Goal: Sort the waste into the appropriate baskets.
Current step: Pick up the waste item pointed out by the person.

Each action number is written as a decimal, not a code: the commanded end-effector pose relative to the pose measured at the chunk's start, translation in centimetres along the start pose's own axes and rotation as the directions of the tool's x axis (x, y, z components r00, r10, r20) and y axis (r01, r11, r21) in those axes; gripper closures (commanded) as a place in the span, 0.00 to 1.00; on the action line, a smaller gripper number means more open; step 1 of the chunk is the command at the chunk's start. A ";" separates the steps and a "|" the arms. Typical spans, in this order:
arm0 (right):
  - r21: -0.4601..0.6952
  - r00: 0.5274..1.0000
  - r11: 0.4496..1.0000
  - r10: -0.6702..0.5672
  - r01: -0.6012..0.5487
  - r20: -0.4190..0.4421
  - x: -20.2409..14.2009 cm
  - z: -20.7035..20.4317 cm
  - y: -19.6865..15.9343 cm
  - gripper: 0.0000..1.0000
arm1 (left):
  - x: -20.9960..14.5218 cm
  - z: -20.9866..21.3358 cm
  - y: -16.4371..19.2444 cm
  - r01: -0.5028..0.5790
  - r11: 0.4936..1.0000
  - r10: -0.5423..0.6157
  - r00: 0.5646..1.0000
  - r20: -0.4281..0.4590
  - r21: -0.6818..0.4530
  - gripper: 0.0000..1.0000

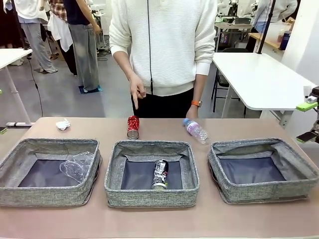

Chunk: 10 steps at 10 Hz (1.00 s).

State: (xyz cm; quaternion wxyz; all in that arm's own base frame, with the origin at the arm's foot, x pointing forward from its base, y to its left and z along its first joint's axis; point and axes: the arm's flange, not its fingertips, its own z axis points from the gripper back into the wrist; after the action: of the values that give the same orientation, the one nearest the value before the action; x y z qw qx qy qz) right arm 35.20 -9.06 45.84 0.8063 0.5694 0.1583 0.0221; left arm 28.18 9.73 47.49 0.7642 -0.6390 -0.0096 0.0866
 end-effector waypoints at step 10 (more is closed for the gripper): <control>0.006 1.000 1.000 -0.009 0.009 0.002 0.0 0.2 0.4 0.00 | 6.6 -16.6 -12.2 -0.020 0.671 -0.051 0.996 0.073 0.741 0.00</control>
State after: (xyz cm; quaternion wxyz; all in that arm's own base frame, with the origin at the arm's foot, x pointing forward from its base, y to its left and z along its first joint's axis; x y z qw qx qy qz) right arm 35.19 -9.03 45.85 0.8063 0.5694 0.1585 0.0223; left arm 32.45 -5.91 56.24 0.9290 -0.3357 -0.0707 0.1387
